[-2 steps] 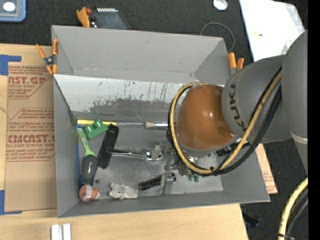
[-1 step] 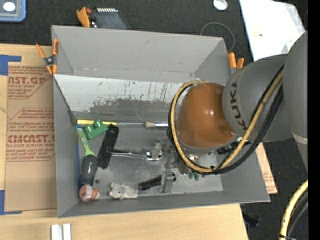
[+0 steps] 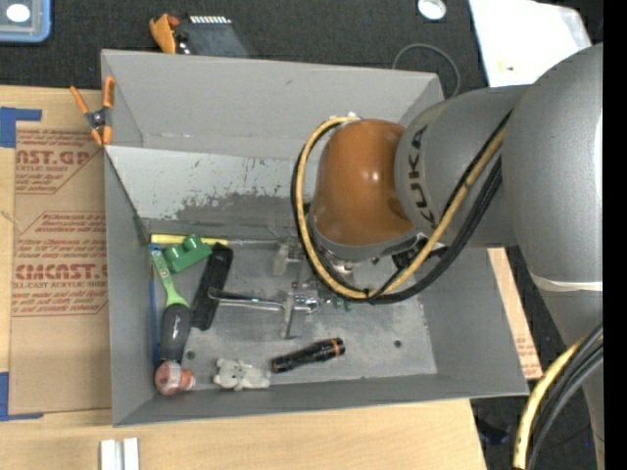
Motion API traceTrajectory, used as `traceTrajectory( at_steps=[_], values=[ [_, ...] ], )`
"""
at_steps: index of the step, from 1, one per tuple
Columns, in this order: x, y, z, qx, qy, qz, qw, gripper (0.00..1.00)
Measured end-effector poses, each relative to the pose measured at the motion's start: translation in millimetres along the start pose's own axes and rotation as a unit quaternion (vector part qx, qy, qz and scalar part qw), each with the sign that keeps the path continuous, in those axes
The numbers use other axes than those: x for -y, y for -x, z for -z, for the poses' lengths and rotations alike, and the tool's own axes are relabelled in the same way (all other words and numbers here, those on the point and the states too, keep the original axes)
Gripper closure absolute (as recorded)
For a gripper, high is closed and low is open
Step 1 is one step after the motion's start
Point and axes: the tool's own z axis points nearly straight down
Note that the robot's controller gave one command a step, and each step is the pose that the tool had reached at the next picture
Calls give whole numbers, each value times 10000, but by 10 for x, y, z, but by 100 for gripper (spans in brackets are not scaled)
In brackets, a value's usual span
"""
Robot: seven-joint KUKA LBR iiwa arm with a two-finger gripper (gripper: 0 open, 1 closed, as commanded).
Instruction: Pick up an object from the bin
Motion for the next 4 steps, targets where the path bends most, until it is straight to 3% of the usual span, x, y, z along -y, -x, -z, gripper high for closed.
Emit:
traceTrajectory(
  at_steps=[1, 2, 3, 4],
  values=[
    [-118, 249, 86, -16, -11, -221, 9998, 0],
    [-328, 7, -152, -31, -15, -1111, 9938, 0],
    [-16, 57, -586, -14, -21, -686, 9976, 0],
    [-83, -33, -562, 3, 4, -1865, 9824, 100]
  ],
)
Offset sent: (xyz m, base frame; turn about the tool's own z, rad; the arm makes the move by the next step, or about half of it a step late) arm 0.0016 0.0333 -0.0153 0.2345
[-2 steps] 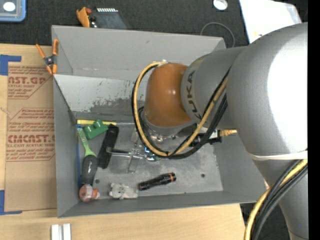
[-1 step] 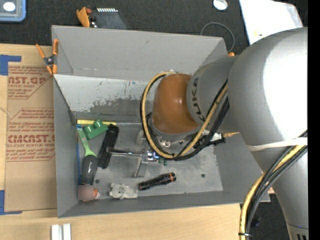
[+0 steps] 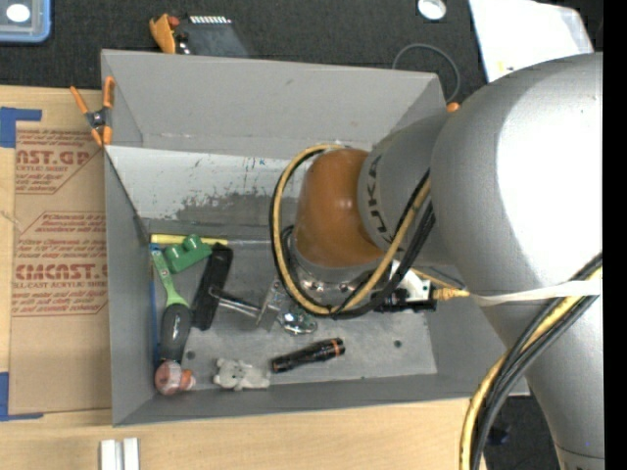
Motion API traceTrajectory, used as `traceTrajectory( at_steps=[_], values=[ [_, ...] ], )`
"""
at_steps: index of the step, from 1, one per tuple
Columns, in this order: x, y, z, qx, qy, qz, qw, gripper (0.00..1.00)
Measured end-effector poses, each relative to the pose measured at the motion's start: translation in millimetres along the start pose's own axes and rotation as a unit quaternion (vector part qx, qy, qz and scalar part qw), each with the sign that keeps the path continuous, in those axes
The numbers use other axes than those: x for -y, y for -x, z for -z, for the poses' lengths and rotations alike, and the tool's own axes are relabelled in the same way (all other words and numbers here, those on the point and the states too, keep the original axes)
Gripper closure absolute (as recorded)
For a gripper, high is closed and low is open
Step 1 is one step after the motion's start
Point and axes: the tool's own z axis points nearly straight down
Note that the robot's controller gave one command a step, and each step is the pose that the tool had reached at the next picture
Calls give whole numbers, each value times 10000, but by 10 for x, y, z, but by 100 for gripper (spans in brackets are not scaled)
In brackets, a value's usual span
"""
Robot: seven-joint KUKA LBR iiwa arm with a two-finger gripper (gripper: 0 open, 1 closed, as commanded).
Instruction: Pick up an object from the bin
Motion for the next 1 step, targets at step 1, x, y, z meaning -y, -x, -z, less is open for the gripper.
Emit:
traceTrajectory(
  at_steps=[1],
  values=[
    [0, 0, 0, 0, 0, 2, 10000, 100]
  ],
)
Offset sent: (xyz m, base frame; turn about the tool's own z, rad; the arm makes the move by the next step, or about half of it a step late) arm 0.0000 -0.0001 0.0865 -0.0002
